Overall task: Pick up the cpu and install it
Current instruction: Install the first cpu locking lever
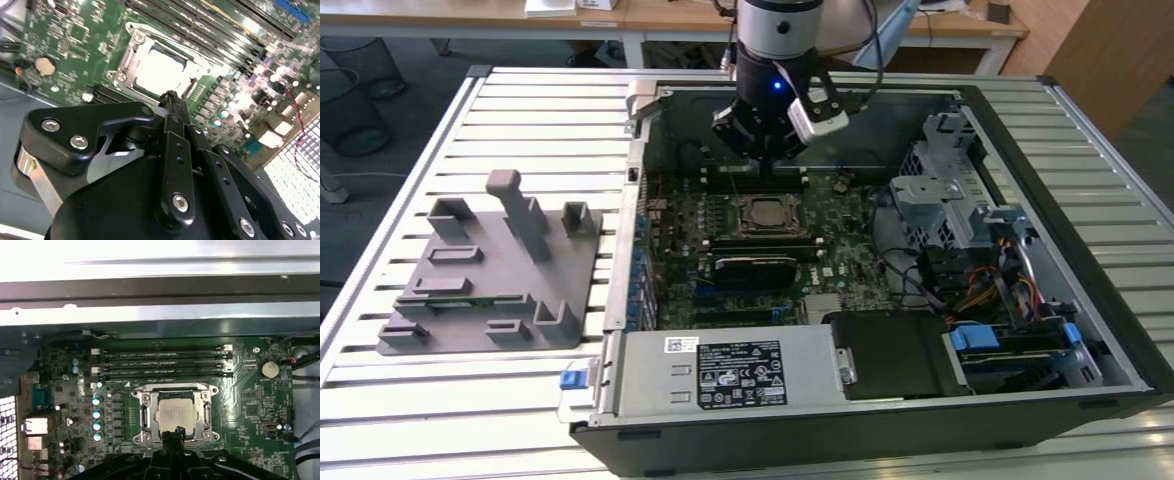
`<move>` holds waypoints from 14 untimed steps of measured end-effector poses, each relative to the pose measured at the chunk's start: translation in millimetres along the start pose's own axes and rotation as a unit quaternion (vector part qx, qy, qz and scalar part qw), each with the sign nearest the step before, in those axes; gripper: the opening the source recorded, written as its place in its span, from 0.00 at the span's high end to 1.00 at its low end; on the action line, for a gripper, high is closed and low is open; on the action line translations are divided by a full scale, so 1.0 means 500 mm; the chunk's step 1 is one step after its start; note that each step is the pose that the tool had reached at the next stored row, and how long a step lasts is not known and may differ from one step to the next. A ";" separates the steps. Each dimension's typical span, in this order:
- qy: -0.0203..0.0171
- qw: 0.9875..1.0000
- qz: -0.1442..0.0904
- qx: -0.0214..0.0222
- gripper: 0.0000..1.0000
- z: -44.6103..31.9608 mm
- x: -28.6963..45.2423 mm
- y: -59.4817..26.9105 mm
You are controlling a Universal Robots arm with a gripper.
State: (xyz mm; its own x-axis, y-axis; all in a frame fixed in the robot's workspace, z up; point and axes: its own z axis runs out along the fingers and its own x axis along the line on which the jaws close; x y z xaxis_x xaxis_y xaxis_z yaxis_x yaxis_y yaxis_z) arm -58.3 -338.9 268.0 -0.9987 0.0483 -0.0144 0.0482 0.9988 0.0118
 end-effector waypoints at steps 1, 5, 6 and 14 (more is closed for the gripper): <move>0.000 1.000 0.000 0.000 0.89 0.000 0.005 0.000; 0.000 1.000 -0.001 0.000 0.89 0.000 0.009 0.000; 0.000 1.000 -0.001 0.000 0.89 0.000 0.009 0.000; 0.000 1.000 -0.001 0.000 0.89 0.000 0.009 0.000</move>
State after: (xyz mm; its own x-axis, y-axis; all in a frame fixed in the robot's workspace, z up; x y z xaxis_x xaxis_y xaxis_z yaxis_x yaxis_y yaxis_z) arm -63.0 -338.9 268.0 -0.9989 0.0454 -0.0145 0.0453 0.9989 0.0119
